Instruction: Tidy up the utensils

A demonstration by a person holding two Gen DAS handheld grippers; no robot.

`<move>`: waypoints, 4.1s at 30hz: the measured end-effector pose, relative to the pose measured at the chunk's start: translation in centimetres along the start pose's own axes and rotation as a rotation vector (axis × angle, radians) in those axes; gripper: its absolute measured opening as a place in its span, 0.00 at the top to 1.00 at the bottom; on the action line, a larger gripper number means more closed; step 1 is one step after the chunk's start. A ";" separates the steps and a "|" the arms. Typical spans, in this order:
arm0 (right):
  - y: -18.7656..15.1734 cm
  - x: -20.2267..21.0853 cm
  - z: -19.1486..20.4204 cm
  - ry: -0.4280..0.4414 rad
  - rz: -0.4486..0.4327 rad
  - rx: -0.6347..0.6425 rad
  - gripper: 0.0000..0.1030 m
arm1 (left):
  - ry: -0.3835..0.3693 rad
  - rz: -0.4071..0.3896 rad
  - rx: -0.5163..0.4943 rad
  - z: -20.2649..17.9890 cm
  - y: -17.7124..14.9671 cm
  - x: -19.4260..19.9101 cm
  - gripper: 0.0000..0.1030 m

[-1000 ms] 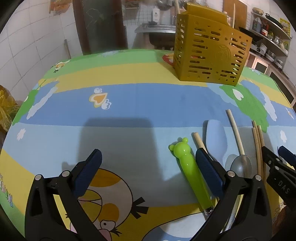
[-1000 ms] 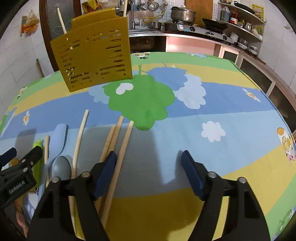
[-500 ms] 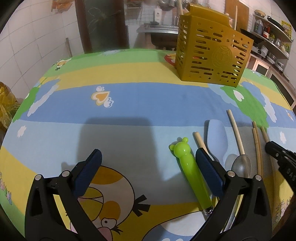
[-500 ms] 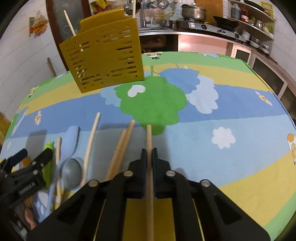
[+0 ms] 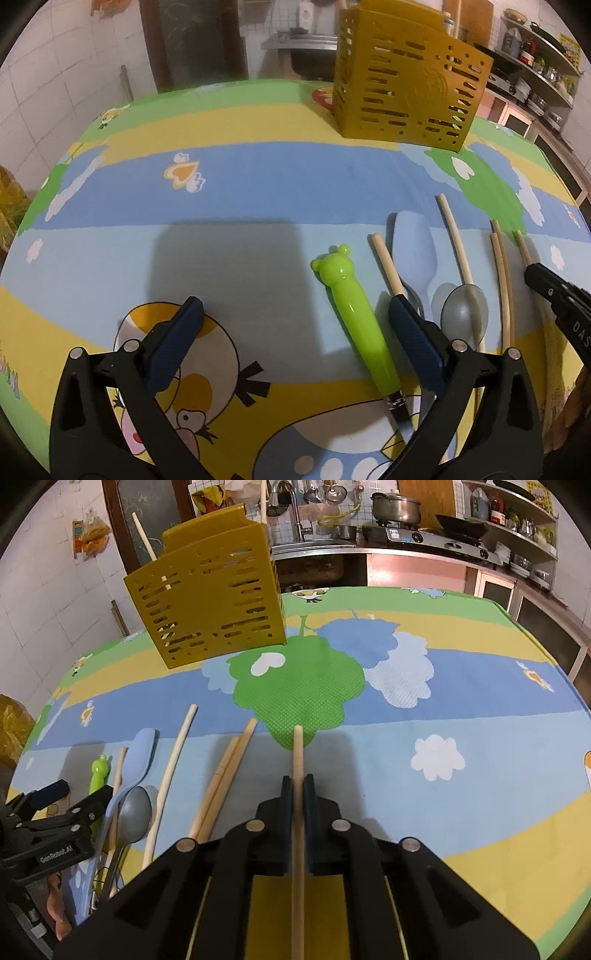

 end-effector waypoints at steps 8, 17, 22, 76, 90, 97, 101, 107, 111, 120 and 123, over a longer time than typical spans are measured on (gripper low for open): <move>0.2 0.1 -0.3 -0.023 -0.001 0.025 0.93 | -0.009 0.035 -0.041 -1.3 -0.4 0.9 0.34; 0.3 0.0 -0.9 -0.020 -0.001 0.008 0.93 | -0.039 0.059 -0.048 -1.5 1.1 0.4 0.68; 0.4 -0.1 -1.1 -0.015 -0.003 -0.006 0.93 | -0.037 0.070 -0.058 -1.7 2.7 -0.6 0.77; 1.5 0.0 -2.0 -0.073 -0.045 -0.095 0.94 | -0.013 -0.021 -0.087 -3.2 2.8 -0.3 0.84; 2.7 9.5 -1.2 0.019 -0.474 -0.088 0.94 | -0.038 -0.411 -0.096 -3.0 3.2 10.3 0.86; 2.3 12.6 -0.5 0.021 -0.650 -0.048 0.94 | -0.058 -0.537 -0.071 -2.1 3.3 13.1 0.86; 2.2 12.8 -0.7 0.023 -0.677 -0.053 0.94 | -0.062 -0.546 -0.078 -2.0 3.3 13.3 0.86; 1.7 12.9 -0.8 0.006 -0.689 -0.052 0.94 | -0.076 -0.588 -0.081 -1.6 3.1 15.0 0.87; 2.1 13.4 -0.8 0.004 -0.693 -0.063 0.94 | -0.095 -0.602 -0.077 -1.5 3.6 16.2 0.87; 6.7 14.4 0.2 0.016 -0.742 -0.039 0.94 | -0.098 -0.638 -0.095 -1.8 7.6 18.2 0.87; 10.4 15.2 0.6 0.052 -0.791 -0.052 0.94 | -0.118 -0.672 -0.083 -1.9 10.4 19.3 0.87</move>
Point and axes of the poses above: each gripper's, at about its wrist camera, not at the fingertips, and x roughly against the way its jaws point, z to its left, y to its top, the point moved 2 cm from there along -x, roughly the way its jaws point
